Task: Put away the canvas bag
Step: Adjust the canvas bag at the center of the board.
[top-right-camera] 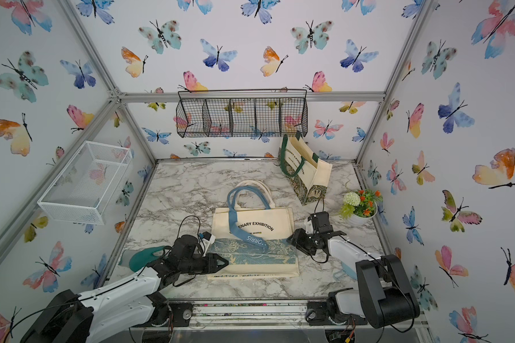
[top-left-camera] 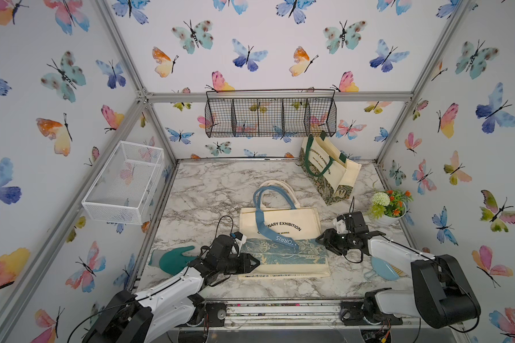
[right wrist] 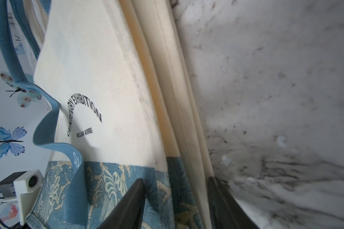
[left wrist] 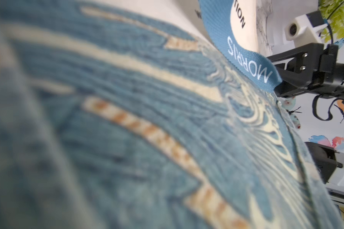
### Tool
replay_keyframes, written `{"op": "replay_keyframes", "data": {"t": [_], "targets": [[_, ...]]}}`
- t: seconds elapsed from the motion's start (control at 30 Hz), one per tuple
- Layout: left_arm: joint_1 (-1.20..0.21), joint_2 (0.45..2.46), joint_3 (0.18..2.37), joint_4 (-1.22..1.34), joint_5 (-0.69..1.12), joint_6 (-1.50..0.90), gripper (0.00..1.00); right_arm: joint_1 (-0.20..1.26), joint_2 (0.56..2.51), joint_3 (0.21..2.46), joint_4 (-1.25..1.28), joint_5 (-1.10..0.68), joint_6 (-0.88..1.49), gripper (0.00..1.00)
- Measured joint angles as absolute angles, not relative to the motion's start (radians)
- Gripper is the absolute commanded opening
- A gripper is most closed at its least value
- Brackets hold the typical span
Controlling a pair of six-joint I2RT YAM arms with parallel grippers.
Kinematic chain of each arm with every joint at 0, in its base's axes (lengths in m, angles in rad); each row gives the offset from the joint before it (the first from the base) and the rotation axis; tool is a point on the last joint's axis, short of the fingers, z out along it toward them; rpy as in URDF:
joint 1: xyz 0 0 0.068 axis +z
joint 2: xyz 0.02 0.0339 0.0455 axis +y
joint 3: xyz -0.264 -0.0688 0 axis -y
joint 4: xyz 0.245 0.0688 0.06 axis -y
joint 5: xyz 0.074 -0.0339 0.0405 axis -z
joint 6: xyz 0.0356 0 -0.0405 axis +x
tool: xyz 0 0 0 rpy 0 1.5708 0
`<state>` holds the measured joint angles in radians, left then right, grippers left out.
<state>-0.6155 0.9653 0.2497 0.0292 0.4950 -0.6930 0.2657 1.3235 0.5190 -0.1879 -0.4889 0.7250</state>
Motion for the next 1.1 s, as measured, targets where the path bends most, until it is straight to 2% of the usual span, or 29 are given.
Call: {"op": "replay_keyframes", "data": {"t": [0.2,0.4,0.53,0.63,0.73,0.93,1.1], "targets": [[-0.633,0.838,0.294,-0.04,0.538,-0.759,0.44,0.27,1.314,0.519,-0.199,-0.49,0.733,0.55],[-0.77,0.564,0.23,-0.183,0.52,-0.911,0.45,0.27,1.327,0.525,-0.201,-0.49,0.736,0.55],[-0.787,0.385,0.255,-0.296,0.469,-0.976,0.49,0.27,1.337,0.531,-0.202,-0.491,0.738,0.55],[-0.787,0.347,0.297,-0.311,0.425,-0.998,0.54,0.27,1.338,0.531,-0.202,-0.491,0.739,0.54],[-0.787,0.41,0.341,-0.307,0.387,-0.979,0.54,0.27,1.338,0.531,-0.203,-0.492,0.741,0.54],[-0.738,0.807,0.477,-0.309,0.281,-0.846,0.54,0.27,1.319,0.54,-0.227,-0.488,0.737,0.55],[-0.428,1.003,0.556,-0.299,0.237,-0.731,0.55,0.27,1.305,0.58,-0.262,-0.479,0.721,0.55]]}}
